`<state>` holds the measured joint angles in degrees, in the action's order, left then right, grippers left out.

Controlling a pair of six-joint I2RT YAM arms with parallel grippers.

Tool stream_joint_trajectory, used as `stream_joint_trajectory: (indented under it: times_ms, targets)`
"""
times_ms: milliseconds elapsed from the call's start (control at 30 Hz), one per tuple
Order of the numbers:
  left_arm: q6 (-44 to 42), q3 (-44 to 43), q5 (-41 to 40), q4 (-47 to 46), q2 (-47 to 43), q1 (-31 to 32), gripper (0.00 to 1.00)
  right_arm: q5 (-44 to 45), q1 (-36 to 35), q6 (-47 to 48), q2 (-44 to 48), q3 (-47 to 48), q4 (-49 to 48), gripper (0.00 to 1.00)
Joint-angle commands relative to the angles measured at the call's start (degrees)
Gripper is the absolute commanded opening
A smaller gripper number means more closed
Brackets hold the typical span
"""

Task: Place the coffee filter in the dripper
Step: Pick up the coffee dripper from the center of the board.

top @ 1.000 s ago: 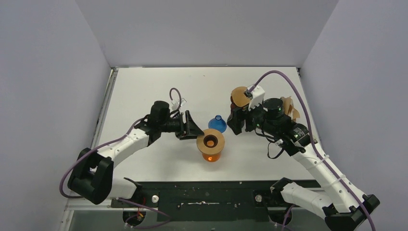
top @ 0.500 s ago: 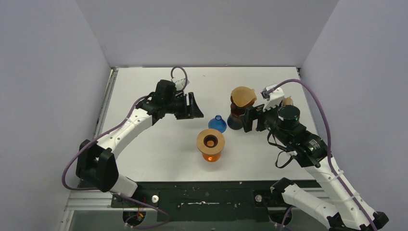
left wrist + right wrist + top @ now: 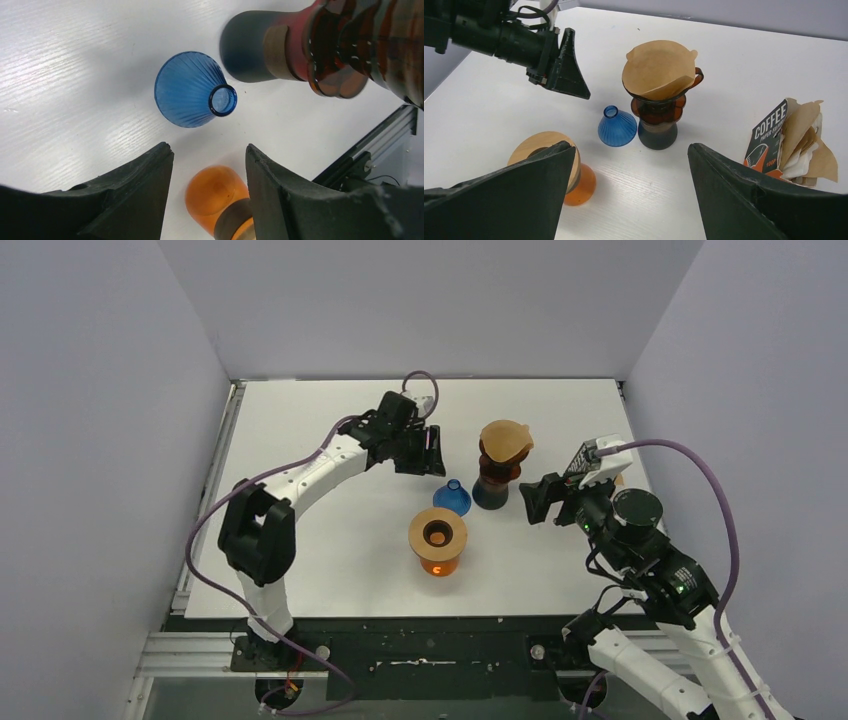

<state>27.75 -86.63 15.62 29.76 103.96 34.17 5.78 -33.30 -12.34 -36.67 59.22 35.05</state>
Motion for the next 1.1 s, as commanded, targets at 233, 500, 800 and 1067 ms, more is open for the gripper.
stream_joint_trajectory:
  times_ms: [233, 500, 800, 1067]
  targets:
    - [-2.19, -10.62, -9.3, 3.64, 10.34, 3.94, 0.49, 0.14, 0.26, -1.5, 3.42, -2.75, -0.04, 0.87]
    - [-1.51, -11.0, -11.27, 2.73, 12.78, 4.21, 0.47, -0.31, 0.3, -1.05, 3.67, -3.52, -0.59, 0.87]
    - [-0.99, -13.92, -10.82, 2.86, 14.89, 4.29, 0.45, -0.27, 0.26, -0.51, 3.88, -4.49, -0.95, 0.88]
    - [-1.27, -15.2, -10.97, 3.99, 16.29, 4.34, 0.37, -0.68, 0.28, -0.41, 3.19, -4.61, -1.37, 0.88]
